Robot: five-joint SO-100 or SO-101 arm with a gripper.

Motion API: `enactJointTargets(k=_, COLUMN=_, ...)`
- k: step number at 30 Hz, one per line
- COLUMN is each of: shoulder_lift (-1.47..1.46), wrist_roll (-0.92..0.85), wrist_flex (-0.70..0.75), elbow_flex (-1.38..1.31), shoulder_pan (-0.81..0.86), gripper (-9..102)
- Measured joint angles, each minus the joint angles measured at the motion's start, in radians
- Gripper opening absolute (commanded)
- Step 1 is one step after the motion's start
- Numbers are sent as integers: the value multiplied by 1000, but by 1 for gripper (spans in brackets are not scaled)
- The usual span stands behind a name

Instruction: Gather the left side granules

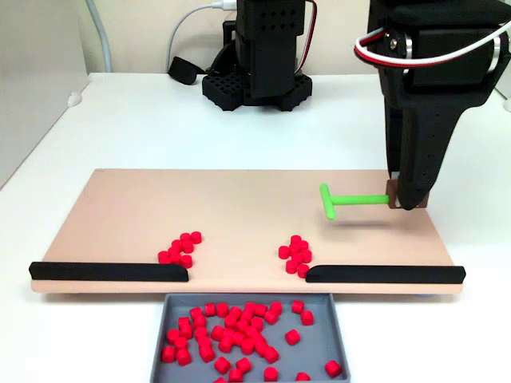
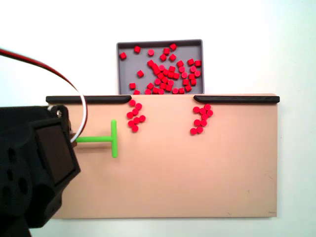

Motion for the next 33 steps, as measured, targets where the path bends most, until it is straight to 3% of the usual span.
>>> enactJointTargets(k=33, shoulder_lift=-166, wrist_roll=-67, wrist_flex=2, elbow_flex=-155, shoulder_pan=14, gripper=0)
